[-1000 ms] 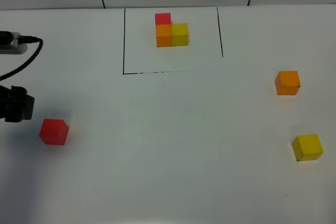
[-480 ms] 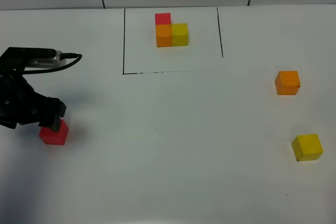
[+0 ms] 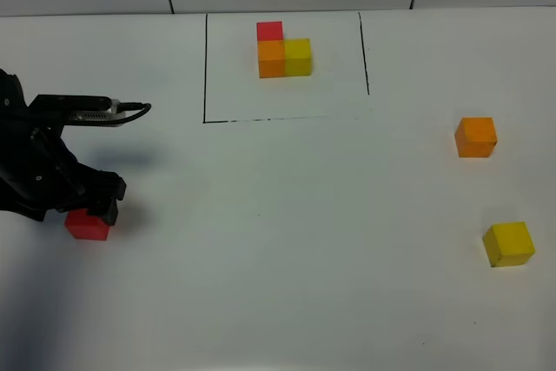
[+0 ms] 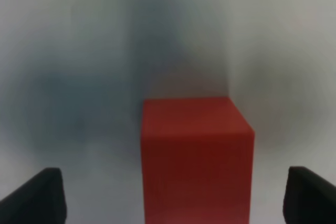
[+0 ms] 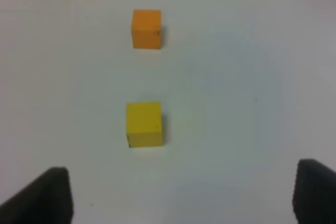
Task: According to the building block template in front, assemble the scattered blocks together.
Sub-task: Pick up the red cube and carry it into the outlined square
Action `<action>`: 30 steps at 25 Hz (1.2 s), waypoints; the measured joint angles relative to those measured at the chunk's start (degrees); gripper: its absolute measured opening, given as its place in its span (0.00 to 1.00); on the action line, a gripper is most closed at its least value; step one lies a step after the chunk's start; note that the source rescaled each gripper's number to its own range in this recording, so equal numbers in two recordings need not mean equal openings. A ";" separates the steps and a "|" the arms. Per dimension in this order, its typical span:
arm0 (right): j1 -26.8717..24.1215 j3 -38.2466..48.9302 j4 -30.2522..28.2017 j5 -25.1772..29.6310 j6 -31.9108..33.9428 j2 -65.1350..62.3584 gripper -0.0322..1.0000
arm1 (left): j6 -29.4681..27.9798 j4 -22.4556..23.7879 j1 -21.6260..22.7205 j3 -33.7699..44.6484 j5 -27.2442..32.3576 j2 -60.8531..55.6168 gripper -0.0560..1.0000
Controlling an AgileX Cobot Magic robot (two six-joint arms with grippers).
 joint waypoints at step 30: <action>0.00 0.00 0.00 0.00 0.00 0.00 0.73 | 17.08 0.34 -8.29 -14.47 9.82 4.83 0.05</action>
